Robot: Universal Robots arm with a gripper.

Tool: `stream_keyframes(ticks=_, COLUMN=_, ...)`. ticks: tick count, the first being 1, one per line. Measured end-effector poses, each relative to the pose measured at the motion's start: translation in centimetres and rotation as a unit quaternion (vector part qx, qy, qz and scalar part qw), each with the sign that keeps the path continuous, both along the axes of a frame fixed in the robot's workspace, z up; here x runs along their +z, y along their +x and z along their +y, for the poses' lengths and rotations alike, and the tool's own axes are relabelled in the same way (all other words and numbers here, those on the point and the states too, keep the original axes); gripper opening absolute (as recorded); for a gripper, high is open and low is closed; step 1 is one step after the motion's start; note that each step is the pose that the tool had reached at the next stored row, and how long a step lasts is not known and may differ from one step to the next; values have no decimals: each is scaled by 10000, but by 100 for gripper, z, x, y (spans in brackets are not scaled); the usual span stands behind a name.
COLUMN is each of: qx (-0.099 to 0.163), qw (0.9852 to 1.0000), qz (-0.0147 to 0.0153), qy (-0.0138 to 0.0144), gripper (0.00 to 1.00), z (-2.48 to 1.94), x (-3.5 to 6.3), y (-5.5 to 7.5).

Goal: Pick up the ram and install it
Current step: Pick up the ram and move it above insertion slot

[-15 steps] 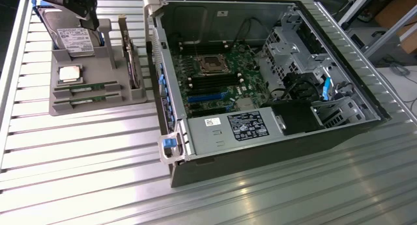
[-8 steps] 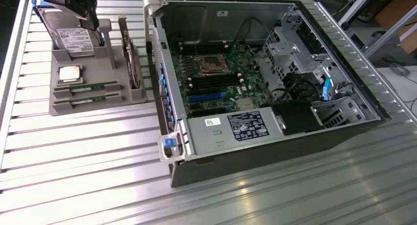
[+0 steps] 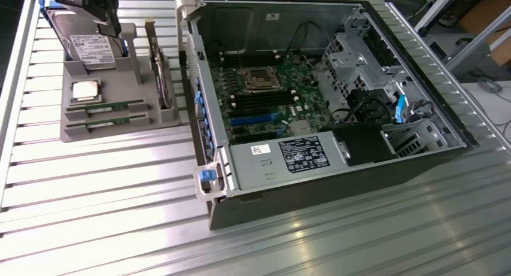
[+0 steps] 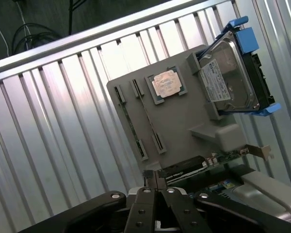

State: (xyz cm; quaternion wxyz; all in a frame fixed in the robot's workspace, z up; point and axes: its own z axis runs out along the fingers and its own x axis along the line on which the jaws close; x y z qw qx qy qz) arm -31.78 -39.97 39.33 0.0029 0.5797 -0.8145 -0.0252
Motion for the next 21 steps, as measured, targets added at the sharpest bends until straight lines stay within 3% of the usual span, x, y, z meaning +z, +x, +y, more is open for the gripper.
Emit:
stream_keyframes(ticks=14, qx=382, qw=9993, qz=0, qy=0, gripper=11, z=0, x=0, y=0)
stream_keyframes(ticks=21, qx=726, qw=9974, qz=0, qy=0, gripper=11, z=0, x=0, y=0)
